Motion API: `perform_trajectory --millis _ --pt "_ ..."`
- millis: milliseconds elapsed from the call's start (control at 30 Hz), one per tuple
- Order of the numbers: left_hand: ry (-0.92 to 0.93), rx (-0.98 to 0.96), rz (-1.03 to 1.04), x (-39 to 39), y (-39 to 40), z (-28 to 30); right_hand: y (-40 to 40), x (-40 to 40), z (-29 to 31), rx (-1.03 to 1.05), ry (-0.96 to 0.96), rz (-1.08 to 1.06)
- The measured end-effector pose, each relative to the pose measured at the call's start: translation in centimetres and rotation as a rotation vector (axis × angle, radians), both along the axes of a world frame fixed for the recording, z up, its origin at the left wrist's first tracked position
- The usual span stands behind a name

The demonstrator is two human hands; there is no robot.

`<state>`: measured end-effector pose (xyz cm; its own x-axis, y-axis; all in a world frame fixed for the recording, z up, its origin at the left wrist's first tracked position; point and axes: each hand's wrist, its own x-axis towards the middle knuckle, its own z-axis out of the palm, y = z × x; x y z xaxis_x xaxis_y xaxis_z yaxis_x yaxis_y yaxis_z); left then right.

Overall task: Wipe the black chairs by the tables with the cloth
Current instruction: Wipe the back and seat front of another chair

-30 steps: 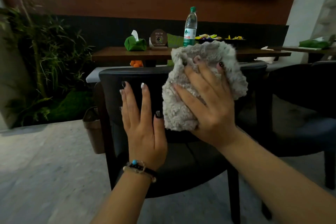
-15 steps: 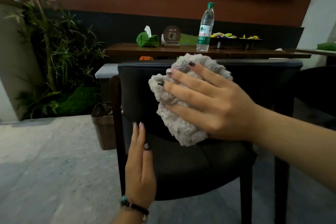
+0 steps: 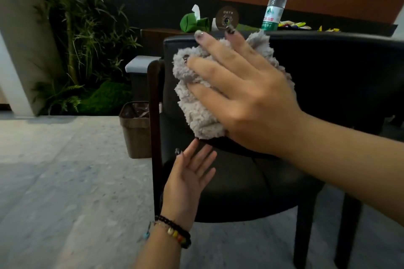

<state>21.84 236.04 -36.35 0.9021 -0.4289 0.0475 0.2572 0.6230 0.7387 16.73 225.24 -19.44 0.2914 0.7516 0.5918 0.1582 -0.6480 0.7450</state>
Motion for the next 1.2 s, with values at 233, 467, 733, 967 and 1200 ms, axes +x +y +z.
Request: perform_trajectory --millis 233,467,733,967,1200 --pt "0.076 -0.181 -0.175 0.2 -1.7 1.6 -0.5 -0.6 -1.3 -0.16 0.257 -0.42" --pt "0.18 -0.307 -0.238 0.0 -2.4 2.6 -2.1 -2.3 -2.0 -0.291 0.285 -0.241" --pt "0.092 -0.254 -0.257 -0.4 -3.5 3.9 -4.0 -4.3 0.8 0.204 0.035 0.008" --pt "0.071 -0.181 -0.207 -0.6 -4.4 4.0 -5.7 -2.9 -2.2 0.138 -0.008 0.041" --pt "0.046 -0.115 -0.253 -0.7 -3.8 4.6 -7.7 -4.9 -9.0 0.027 0.326 -0.097"
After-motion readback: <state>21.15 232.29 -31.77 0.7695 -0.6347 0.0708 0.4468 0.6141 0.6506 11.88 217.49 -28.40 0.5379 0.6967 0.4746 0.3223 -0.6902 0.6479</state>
